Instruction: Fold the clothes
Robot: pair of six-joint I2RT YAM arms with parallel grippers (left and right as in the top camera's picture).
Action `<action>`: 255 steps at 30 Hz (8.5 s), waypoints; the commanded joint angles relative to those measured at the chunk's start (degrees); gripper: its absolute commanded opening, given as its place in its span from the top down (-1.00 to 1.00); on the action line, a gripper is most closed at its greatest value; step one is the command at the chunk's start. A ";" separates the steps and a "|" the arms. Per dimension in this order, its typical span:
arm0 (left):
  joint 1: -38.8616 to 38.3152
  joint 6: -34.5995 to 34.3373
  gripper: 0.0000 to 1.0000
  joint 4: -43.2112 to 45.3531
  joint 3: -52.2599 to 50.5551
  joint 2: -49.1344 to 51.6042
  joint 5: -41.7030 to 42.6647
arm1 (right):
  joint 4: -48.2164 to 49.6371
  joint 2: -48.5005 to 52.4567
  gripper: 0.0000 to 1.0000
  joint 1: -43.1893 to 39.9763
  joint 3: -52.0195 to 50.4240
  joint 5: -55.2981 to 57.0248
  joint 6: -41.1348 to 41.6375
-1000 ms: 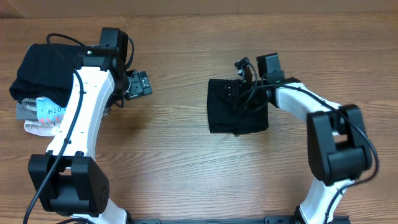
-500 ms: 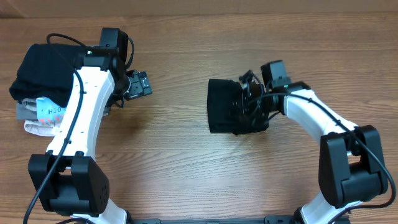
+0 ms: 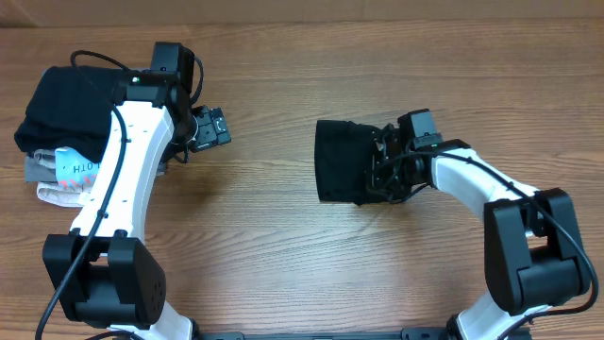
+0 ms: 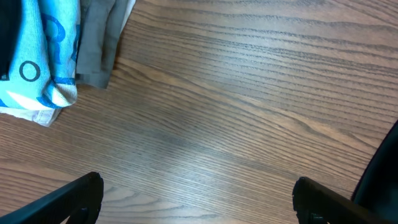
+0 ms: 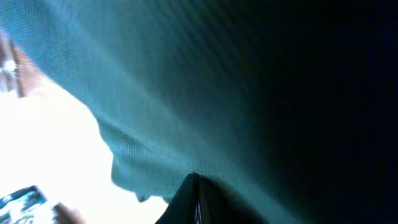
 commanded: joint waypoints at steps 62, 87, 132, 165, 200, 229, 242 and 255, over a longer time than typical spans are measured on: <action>-30.23 -11.41 -1.00 27.36 -0.28 25.94 11.58 | -28.94 -22.01 -1.00 -25.68 21.11 29.49 -1.38; -29.40 -10.88 0.92 19.54 4.31 24.96 -0.35 | -28.94 -22.01 -1.00 -25.68 21.11 29.49 -1.38; 23.74 -20.24 0.92 20.98 24.44 0.55 8.87 | -28.94 -22.01 -1.00 -25.68 21.11 29.49 -1.36; 29.86 -17.92 0.92 14.05 24.41 12.92 8.33 | -28.94 -22.01 -1.00 -25.68 21.11 29.49 -1.36; 38.14 7.58 0.92 4.48 21.84 9.11 24.72 | -28.94 -22.01 -1.00 -25.68 21.11 29.49 -1.38; 27.19 5.79 0.86 4.00 24.39 -6.95 22.36 | -28.94 -22.01 -1.00 -25.68 21.11 29.49 -1.36; 9.53 4.52 -1.00 3.63 24.35 -5.75 14.80 | -28.94 -22.01 -1.00 -25.68 21.11 29.49 -1.36; 9.38 4.50 -1.00 3.63 24.35 -5.60 14.82 | -28.94 -22.01 -1.00 -25.68 21.11 29.49 -1.38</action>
